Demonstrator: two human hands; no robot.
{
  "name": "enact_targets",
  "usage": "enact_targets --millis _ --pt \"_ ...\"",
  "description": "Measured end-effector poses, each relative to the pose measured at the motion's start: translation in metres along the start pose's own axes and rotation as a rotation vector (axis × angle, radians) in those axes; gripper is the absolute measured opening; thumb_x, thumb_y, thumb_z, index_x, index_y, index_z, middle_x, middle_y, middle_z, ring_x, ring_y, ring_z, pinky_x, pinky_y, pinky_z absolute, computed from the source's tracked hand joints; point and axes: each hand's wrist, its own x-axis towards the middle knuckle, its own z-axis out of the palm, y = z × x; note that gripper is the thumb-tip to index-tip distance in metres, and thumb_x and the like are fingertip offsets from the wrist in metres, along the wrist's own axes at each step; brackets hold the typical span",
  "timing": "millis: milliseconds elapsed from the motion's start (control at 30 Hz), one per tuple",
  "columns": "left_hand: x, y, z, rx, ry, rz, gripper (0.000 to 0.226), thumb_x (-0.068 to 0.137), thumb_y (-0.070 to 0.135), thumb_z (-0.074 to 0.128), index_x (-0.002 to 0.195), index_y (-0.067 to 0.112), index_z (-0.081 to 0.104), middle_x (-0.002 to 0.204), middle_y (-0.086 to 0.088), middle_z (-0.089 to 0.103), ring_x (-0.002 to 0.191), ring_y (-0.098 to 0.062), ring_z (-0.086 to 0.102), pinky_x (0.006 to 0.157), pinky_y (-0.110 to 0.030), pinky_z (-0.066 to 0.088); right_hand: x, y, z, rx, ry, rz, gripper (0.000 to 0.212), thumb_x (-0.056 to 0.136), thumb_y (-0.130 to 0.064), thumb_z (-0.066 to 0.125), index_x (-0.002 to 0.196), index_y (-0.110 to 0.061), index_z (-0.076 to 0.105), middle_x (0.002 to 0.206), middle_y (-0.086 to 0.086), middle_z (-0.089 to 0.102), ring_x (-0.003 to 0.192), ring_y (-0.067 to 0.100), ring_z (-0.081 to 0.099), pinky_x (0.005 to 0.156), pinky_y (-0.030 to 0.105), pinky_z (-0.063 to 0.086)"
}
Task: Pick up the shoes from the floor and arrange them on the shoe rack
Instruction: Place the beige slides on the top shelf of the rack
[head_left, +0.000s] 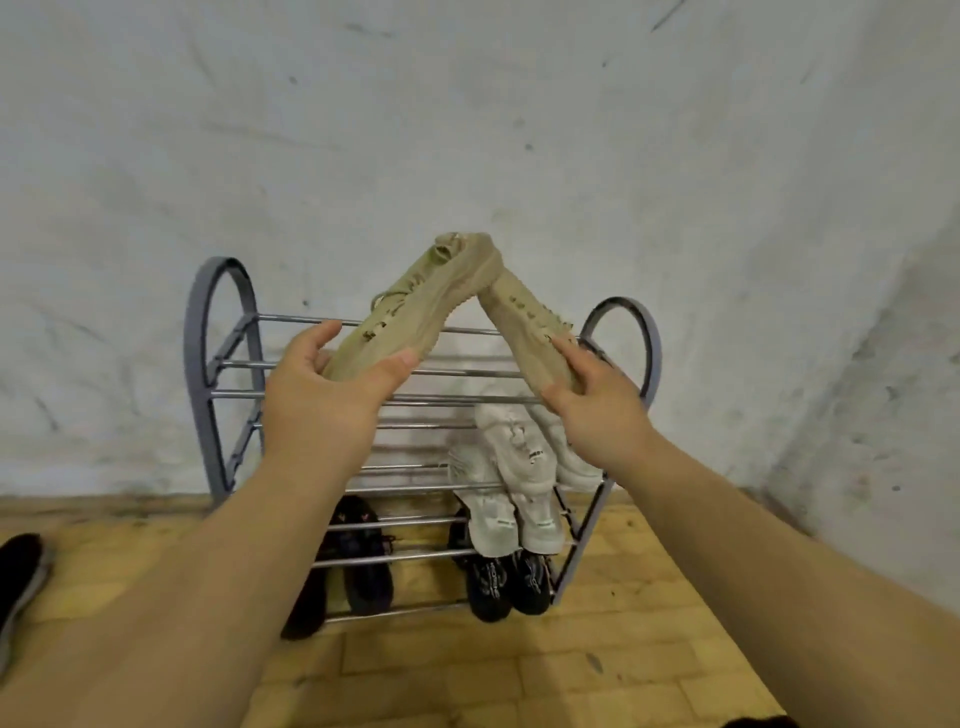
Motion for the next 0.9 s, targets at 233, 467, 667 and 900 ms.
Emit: enact_targets --millis 233,467,667,900 --pt "0.034 -0.034 -0.009 0.034 0.066 -0.14 0.081 0.071 0.05 0.088 0.141 0.033 0.051 0.124 0.007 0.053 0.096 -0.009 0.058 0.071 -0.023 0.044 0.004 0.029 0.058 -0.156 0.082 0.068 0.066 0.085 -0.044 0.076 0.145 -0.038 0.05 0.145 -0.006 0.029 0.128 0.025 0.045 0.105 0.032 0.048" --pt "0.042 -0.041 0.014 0.028 0.056 -0.162 0.083 0.067 0.05 0.091 0.139 0.031 0.052 0.127 0.004 0.057 0.106 -0.018 0.06 0.084 -0.032 0.049 0.02 0.037 0.045 0.031 0.068 0.168 0.078 0.082 -0.047 0.076 0.152 -0.044 0.041 0.139 -0.002 0.055 0.113 0.015 0.061 0.078 0.018 0.047" --pt "0.038 -0.033 0.024 0.008 0.046 -0.141 0.081 0.064 0.053 0.091 0.135 0.035 0.054 0.116 0.012 0.058 0.104 -0.016 0.064 0.093 -0.039 0.055 0.028 0.038 0.045 0.049 0.092 0.119 0.064 0.087 -0.043 0.076 0.147 -0.037 0.055 0.127 -0.013 0.063 0.1 0.001 0.059 0.071 0.003 0.037" --pt "0.032 -0.034 0.016 0.063 -0.004 -0.099 0.08 0.066 0.053 0.09 0.136 0.04 0.053 0.122 0.01 0.059 0.104 -0.013 0.065 0.088 -0.035 0.055 0.055 0.044 0.068 0.006 0.289 0.162 0.071 0.084 -0.063 0.064 0.148 -0.034 0.051 0.131 -0.006 0.066 0.123 0.026 0.054 0.105 0.042 0.048"
